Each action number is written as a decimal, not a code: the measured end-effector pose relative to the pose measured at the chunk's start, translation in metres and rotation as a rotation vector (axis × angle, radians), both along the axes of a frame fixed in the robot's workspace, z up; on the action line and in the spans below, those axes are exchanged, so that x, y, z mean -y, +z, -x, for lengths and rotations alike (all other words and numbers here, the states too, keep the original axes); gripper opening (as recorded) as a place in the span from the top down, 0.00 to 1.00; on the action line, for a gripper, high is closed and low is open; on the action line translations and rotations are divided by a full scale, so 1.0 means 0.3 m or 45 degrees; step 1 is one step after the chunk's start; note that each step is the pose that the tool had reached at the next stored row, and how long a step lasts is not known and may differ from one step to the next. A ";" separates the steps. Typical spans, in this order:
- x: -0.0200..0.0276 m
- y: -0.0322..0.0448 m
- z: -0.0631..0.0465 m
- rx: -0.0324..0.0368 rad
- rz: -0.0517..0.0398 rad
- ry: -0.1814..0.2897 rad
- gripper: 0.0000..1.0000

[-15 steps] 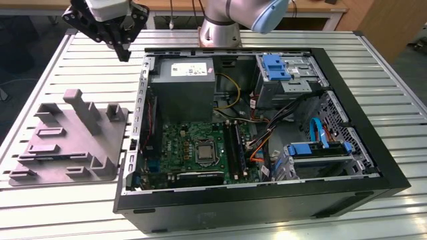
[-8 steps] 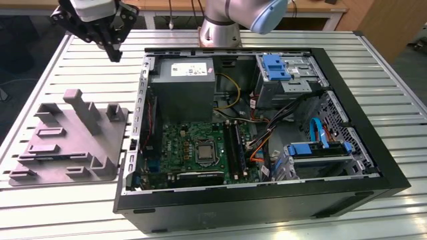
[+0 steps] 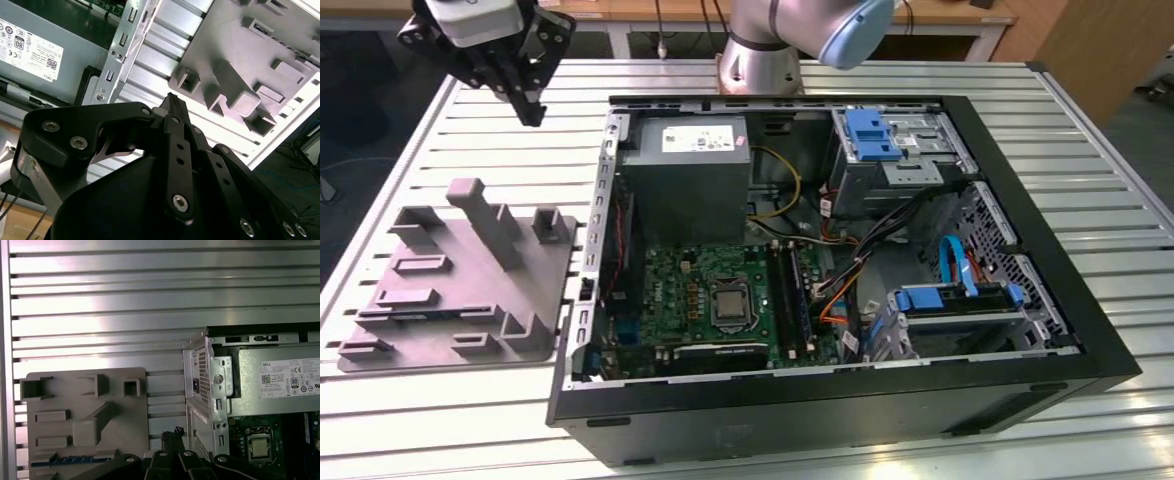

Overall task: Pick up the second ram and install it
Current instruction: 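Reach for the second ram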

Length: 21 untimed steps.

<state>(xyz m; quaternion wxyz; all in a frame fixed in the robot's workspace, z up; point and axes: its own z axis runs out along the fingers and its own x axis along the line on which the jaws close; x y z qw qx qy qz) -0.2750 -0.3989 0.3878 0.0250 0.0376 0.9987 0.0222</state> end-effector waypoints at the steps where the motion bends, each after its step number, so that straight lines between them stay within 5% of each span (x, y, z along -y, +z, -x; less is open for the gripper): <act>1: 0.000 -0.002 0.005 0.0000 0.000 0.000 0.90; 21: 0.004 -0.032 0.101 0.0001 0.000 0.000 0.90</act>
